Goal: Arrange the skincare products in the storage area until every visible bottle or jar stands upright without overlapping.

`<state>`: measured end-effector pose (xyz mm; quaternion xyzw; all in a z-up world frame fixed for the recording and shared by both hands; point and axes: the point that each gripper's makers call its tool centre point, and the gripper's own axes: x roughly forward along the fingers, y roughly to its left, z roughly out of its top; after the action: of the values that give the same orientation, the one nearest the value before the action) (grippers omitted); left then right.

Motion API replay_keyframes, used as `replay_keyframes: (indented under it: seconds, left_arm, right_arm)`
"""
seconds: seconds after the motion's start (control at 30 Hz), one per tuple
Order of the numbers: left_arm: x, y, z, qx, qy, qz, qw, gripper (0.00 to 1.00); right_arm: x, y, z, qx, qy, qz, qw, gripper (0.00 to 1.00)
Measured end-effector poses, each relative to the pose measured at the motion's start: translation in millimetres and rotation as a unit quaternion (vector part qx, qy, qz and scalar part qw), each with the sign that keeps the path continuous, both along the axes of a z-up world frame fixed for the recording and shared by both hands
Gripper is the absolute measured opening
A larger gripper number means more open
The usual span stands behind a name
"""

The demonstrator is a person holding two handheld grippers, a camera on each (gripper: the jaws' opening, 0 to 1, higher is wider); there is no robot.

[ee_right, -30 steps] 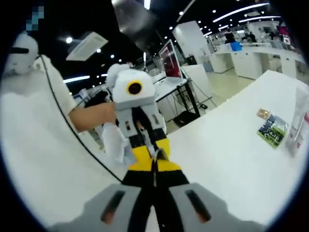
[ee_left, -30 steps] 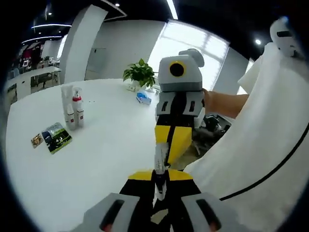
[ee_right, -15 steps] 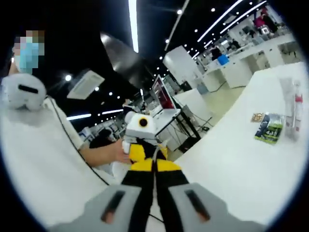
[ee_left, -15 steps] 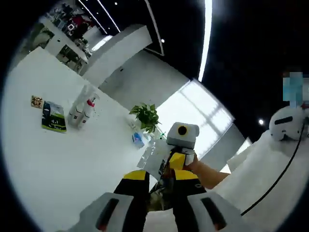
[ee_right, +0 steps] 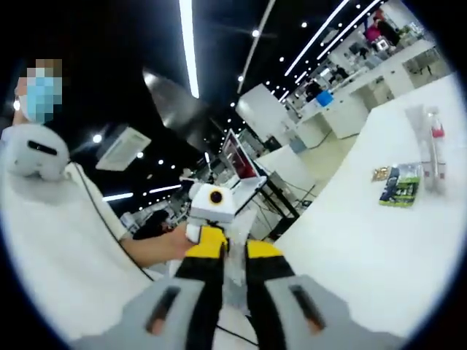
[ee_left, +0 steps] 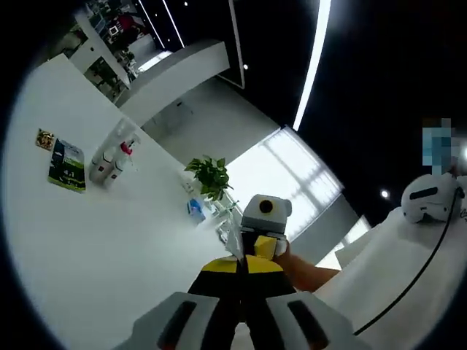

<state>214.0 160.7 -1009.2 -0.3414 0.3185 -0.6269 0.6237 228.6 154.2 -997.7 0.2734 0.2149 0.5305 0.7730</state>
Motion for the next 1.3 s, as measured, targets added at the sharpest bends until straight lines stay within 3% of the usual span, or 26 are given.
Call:
replay_keyframes:
  seconds: [0.13,0.2,0.27,0.3,0.33,0.4,0.5,0.6,0.67,0.87,0.9,0.93,1.07,1.2,1.3]
  left_arm:
    - [-3.0,-5,-0.7,0.021,-0.011,-0.011,0.9997,0.0]
    - [-1.9,-6,-0.5,0.025,-0.018,-0.01,0.9995,0.01]
    - [9.2,-7,2.6,0.017,-0.026,0.029,0.9991,0.04]
    - [14.5,-6,10.5,-0.007,-0.009,0.053,0.9985,0.04]
    - [5.5,-7,19.5,-0.038,0.009,0.028,0.9988,0.02]
    - [7.0,-9,15.5,-0.026,-0.005,0.041,0.9988,0.01]
    - [7.5,-11,13.7,-0.03,0.004,0.038,0.9988,0.0]
    - [7.8,-15,16.7,-0.025,0.007,0.025,0.9994,0.0]
    - [6.3,-16,14.3,-0.006,-0.006,0.011,0.9999,0.0]
    - [11.0,-11,18.3,-0.014,-0.005,0.021,0.9997,0.02]
    - [20.6,-9,19.0,-0.016,-0.011,0.056,0.9982,0.04]
    - [23.5,-5,17.5,-0.012,-0.004,0.065,0.9978,0.06]
    - [22.8,4,23.1,-0.02,-0.01,0.061,0.9979,0.01]
    - [25.8,13,22.1,-0.021,0.0,0.066,0.9976,0.0]
    - [25.9,16,23.3,-0.03,0.003,0.07,0.9971,0.0]
  right_arm:
    - [-4,0,0.9,0.0,-0.008,0.003,1.0,0.0]
    - [-2,-1,-0.1,0.008,0.005,-0.003,0.9999,0.0]
    - [-1,-3,1.5,0.01,0.007,-0.01,0.9999,0.0]
    - [-2,-4,2.5,0.009,0.006,-0.009,0.9999,0.0]
    - [-3,-5,6.9,0.023,0.01,-0.008,0.9996,0.0]
    - [-3,-6,8.0,0.019,0.008,-0.012,0.9997,0.0]
    - [-3,-8,7.2,0.012,0.002,-0.011,0.9999,0.01]
    - [2,-12,8.1,0.015,0.002,-0.026,0.9995,0.09]
    - [4,-14,10.2,0.03,0.018,-0.023,0.9991,0.01]
    - [6,-10,11.9,0.051,0.037,-0.02,0.9978,0.0]
    - [8,-9,13.1,0.057,0.037,-0.023,0.9974,0.0]
    - [9,-8,12.3,0.057,0.038,-0.022,0.9974,0.0]
    - [12,2,13.1,0.061,0.038,-0.018,0.9973,0.0]
    - [15,11,12.9,0.052,0.016,-0.016,0.9984,0.02]
    - [17,12,14.8,0.064,0.029,-0.015,0.9974,0.02]
